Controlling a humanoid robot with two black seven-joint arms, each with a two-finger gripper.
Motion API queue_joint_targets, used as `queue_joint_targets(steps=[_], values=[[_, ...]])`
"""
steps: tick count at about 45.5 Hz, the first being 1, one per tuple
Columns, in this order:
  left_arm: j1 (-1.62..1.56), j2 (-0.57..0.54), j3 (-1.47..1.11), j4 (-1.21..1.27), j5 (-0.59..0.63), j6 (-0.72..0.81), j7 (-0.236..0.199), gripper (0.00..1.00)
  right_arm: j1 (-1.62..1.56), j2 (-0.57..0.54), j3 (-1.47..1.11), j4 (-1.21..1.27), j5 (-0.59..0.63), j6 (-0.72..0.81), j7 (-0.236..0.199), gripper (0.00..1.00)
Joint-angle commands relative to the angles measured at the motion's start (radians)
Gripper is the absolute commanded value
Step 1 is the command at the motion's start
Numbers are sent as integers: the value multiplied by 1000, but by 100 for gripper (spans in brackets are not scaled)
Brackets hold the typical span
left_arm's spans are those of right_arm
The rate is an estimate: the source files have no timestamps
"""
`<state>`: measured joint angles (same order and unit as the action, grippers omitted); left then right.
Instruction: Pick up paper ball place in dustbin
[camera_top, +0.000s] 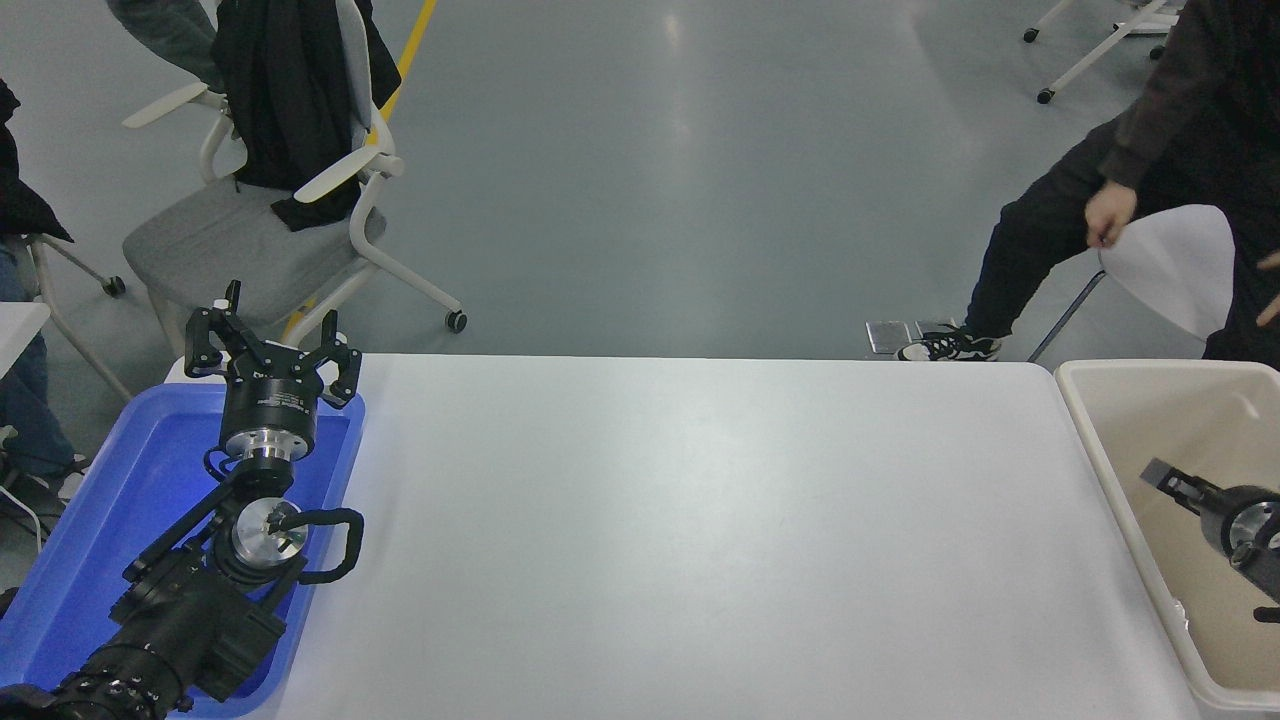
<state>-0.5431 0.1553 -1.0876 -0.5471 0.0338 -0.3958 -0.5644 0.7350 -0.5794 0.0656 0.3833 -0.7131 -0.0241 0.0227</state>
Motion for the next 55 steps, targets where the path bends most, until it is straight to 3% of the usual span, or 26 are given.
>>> queue_joint_targets(steps=[1,8,18,26,42,55], values=[[0,0,0,-1,0,0,0,99,49,-56,261,182,67,0,-1,100],[0,0,0,1,0,0,0,99,38,-57,500,328,200,9,0,100],[-1,1,0,1,0,0,0,99,41,29,637,422,616,7,0,100],[-1,0,0,1,0,0,0,99,29,127,753,416,865,19,0,100],[0,0,0,1,0,0,0,99,-58,289,846,312,946,222,9,100],[0,0,0,1,0,0,0,99,-163,317,881,301,998,345,16,100]])
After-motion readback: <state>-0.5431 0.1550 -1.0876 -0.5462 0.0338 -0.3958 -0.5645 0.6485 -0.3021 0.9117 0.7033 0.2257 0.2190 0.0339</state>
